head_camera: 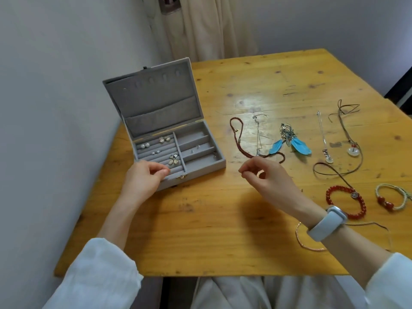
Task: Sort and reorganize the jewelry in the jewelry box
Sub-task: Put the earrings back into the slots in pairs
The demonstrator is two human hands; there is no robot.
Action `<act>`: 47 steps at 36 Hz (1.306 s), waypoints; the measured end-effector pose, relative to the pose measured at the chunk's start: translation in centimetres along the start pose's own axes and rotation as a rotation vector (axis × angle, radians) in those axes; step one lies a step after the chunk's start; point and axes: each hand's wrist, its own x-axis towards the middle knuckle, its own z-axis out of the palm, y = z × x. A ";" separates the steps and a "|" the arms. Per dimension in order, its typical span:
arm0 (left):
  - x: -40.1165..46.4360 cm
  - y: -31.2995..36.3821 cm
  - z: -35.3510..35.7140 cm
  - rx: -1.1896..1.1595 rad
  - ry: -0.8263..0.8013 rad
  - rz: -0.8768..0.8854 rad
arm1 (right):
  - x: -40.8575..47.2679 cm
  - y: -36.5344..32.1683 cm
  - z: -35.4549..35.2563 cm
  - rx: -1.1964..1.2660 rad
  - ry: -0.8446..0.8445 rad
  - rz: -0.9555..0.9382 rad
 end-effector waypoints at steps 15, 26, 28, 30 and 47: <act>1.8 -2.2 -0.2 0.107 -0.097 -0.063 | 0.7 -0.1 1.4 -0.014 -0.036 0.009; 1.7 -2.5 -0.2 0.171 0.005 -0.030 | 1.1 -1.0 3.0 0.025 -0.050 0.003; 1.7 -2.5 -0.2 0.200 0.024 -0.003 | 1.3 -1.2 3.1 0.032 -0.048 0.001; 1.5 -2.7 -0.1 0.214 0.044 0.033 | 1.5 -1.5 3.5 0.038 -0.044 -0.003; -3.1 -6.0 3.0 0.144 0.398 0.309 | 7.7 -5.9 10.4 -0.079 -0.220 -0.085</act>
